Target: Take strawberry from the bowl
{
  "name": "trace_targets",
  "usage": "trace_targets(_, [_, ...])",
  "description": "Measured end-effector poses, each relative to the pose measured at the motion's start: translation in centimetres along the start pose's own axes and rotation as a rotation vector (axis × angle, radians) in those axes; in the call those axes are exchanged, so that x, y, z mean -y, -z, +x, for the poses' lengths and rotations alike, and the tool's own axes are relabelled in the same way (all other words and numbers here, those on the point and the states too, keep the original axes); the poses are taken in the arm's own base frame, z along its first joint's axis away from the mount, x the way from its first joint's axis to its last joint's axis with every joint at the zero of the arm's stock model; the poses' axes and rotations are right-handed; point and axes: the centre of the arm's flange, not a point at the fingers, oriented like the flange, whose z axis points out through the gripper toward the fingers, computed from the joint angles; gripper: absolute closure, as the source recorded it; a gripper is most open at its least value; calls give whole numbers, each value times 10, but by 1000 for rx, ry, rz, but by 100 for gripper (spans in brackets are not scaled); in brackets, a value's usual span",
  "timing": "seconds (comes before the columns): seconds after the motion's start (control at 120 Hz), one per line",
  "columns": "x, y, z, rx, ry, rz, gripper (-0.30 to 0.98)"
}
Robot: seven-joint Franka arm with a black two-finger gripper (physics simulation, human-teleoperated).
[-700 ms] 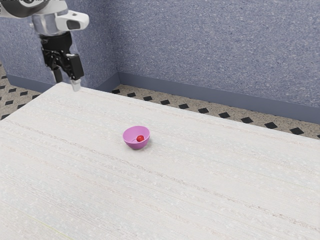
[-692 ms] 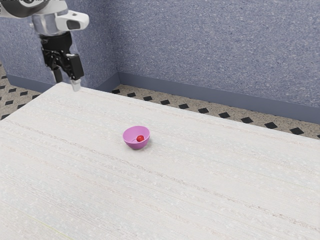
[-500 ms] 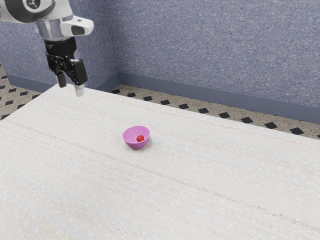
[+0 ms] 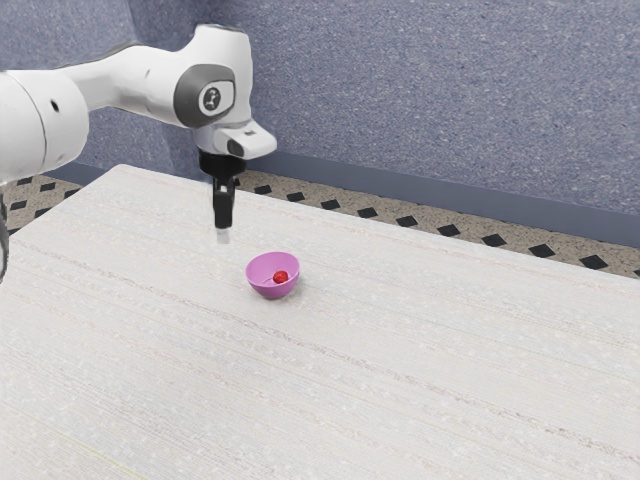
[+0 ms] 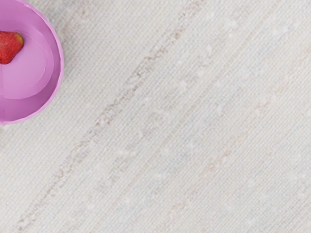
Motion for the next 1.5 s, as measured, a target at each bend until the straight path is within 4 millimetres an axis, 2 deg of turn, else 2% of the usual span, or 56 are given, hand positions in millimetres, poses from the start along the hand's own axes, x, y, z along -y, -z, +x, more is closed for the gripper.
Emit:
trace_targets(0.05, [17, -17, 15, 0, -104, 16, 0])
trace_targets(0.133, [32, -42, 32, -2, -268, 36, 0])
trace_targets(0.2, [34, -55, 46, -12, -397, 46, 0])
trace_targets(0.317, [40, -78, 55, -49, -563, 57, 0])
trace_targets(0.567, [42, -90, 61, -141, -792, 101, 0])
trace_targets(0.7, [55, -103, 59, -157, -859, 116, 1])
trace_targets(0.9, [72, -112, 51, -177, -908, 134, 21])
trace_targets(0.992, [84, -117, 57, -188, -925, 150, 24])
trace_targets(1.15, [94, -127, 64, -203, -956, 158, 28])
trace_targets(1.275, [99, -132, 60, -211, -968, 161, 29])
trace_targets(1.375, [109, -135, 49, -211, -955, 166, 29])
trace_targets(1.5, [113, -141, 49, -218, -962, 170, 30])
